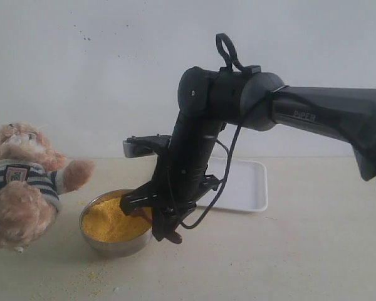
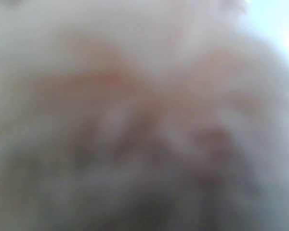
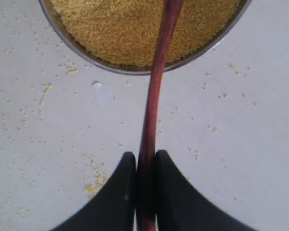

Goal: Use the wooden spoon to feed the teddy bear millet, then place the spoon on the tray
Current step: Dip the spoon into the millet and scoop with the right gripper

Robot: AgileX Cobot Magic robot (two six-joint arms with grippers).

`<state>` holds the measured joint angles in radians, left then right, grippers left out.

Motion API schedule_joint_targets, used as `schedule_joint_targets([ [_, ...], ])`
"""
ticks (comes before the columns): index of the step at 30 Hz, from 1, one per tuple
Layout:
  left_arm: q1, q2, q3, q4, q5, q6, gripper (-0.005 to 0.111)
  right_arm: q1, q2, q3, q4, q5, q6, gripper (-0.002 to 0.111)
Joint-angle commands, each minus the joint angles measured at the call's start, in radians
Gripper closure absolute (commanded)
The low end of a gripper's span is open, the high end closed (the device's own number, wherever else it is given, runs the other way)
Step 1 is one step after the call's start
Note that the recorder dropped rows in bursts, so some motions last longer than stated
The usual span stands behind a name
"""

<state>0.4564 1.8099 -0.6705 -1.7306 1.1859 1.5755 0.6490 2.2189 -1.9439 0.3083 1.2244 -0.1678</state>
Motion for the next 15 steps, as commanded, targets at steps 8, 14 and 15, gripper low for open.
schedule_joint_targets([
  [8,0.002,0.001,-0.004,-0.014,0.035,0.008,0.103,-0.001,0.068,-0.002,0.189,-0.003,-0.067,0.109],
  [14,0.002,0.001,-0.004,-0.014,0.035,0.008,0.103,-0.003,0.077,-0.002,0.261,-0.003,-0.098,0.109],
  [15,0.002,0.001,-0.004,-0.014,0.035,0.008,0.103,-0.003,0.077,-0.002,0.281,-0.003,-0.106,0.109],
])
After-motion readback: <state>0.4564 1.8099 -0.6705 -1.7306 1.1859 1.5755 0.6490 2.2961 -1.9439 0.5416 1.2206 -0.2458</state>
